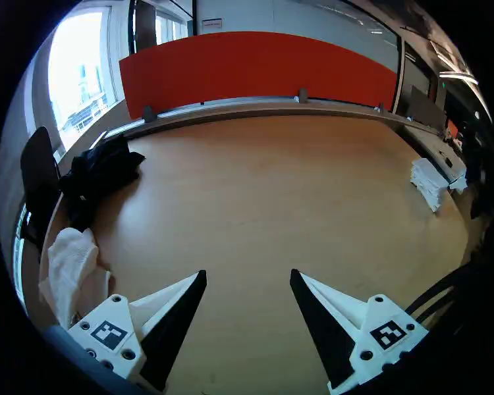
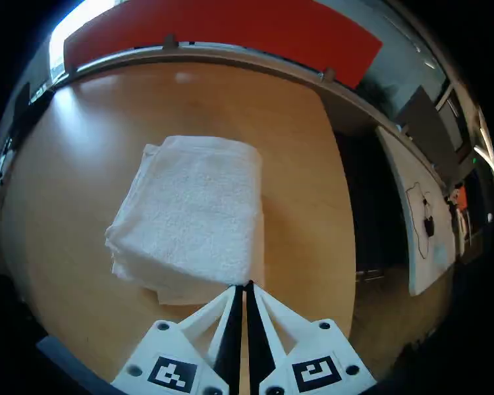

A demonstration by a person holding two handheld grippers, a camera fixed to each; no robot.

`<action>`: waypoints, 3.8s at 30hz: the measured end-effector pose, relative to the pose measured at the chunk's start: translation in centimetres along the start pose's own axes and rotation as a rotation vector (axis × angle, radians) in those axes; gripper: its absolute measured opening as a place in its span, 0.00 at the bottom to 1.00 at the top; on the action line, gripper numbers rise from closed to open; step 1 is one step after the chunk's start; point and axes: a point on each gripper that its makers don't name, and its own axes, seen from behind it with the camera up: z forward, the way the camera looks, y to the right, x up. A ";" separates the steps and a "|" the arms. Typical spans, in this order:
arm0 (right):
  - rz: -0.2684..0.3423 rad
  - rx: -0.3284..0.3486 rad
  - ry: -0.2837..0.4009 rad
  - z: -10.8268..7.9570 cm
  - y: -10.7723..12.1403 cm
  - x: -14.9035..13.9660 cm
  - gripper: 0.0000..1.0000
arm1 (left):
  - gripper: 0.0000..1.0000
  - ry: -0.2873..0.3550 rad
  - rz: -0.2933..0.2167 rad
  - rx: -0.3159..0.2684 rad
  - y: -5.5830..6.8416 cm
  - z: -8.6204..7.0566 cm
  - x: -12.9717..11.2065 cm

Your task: Fold towel

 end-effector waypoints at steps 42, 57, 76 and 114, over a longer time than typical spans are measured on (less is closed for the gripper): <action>0.046 -0.058 -0.017 0.4 0.6 -0.7 0.69 | 0.94 -0.001 0.003 0.003 -0.5 0.0 0.1; 0.045 -0.045 0.023 -0.4 -0.4 0.2 1.00 | 0.94 0.008 0.002 -0.005 -0.1 -0.1 0.3; 0.198 -0.028 0.221 -2.9 -2.6 4.4 1.00 | 0.94 0.030 -0.016 -0.001 -0.2 -0.4 1.2; 0.367 -0.099 0.621 -8.2 -4.4 11.5 1.00 | 0.94 0.221 -0.151 0.085 -3.3 -0.4 7.5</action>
